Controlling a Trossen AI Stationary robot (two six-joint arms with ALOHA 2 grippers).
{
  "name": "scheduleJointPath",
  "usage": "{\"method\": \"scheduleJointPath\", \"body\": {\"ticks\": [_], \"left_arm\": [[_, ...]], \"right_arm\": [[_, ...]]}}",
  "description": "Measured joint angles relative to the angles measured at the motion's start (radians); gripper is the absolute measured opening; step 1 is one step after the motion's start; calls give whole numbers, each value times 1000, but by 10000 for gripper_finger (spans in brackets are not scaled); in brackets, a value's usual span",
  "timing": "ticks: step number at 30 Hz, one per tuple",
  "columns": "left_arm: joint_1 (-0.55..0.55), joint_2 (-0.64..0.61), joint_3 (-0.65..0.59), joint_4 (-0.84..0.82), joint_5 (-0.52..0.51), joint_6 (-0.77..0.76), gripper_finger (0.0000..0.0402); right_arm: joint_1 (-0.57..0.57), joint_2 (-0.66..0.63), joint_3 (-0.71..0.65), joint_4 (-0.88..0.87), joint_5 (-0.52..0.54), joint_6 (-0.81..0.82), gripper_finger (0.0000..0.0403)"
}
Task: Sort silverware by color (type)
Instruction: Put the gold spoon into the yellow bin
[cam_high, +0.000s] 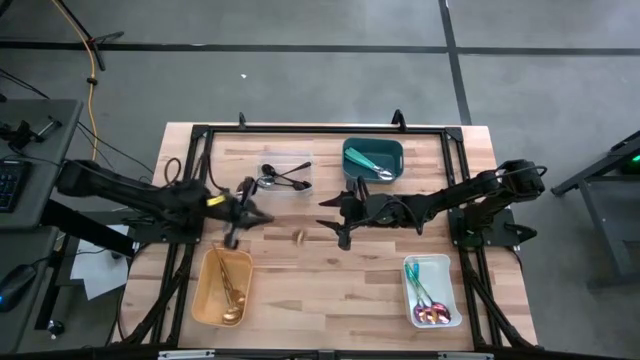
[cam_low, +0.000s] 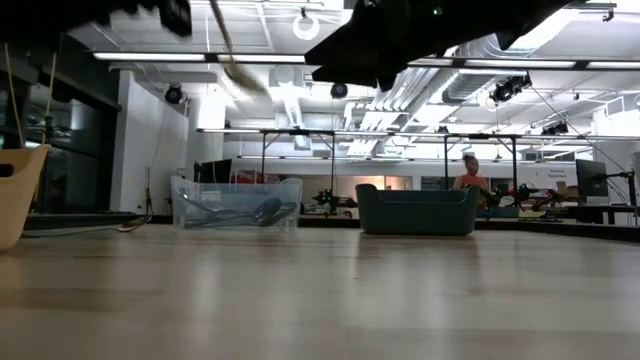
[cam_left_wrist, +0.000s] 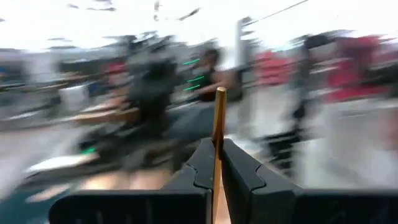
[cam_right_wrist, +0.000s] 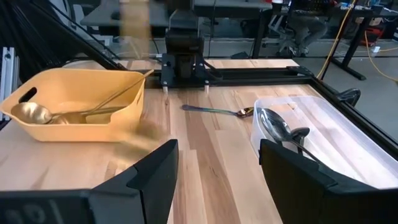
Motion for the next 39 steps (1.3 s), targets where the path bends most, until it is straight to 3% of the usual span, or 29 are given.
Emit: {"method": "scheduleJointPath", "body": {"ticks": [3,5,8,11,16,21,29,39], "left_arm": [[-57,-37,74,-91,181,-46,5],[-108,-60,148,-247,279,-65,5],[-219,-70,265,-559,308,-117,5],[-358,-57,335,-730,189,-187,4],[-569,-46,344,-829,-45,-221,3],[-703,-47,342,-925,-287,-265,2],[-803,-47,229,-826,-414,-405,1],[-850,-50,136,-744,-463,-520,1]], "right_arm": [[0,0,0,-13,0,0,222],[0,0,0,-25,0,5,222],[0,0,0,-31,0,6,222],[0,0,0,-31,0,6,222],[0,0,0,-32,0,26,222],[0,0,0,-32,2,55,222],[0,0,0,-37,3,68,222],[0,0,0,-44,2,68,222]]}}
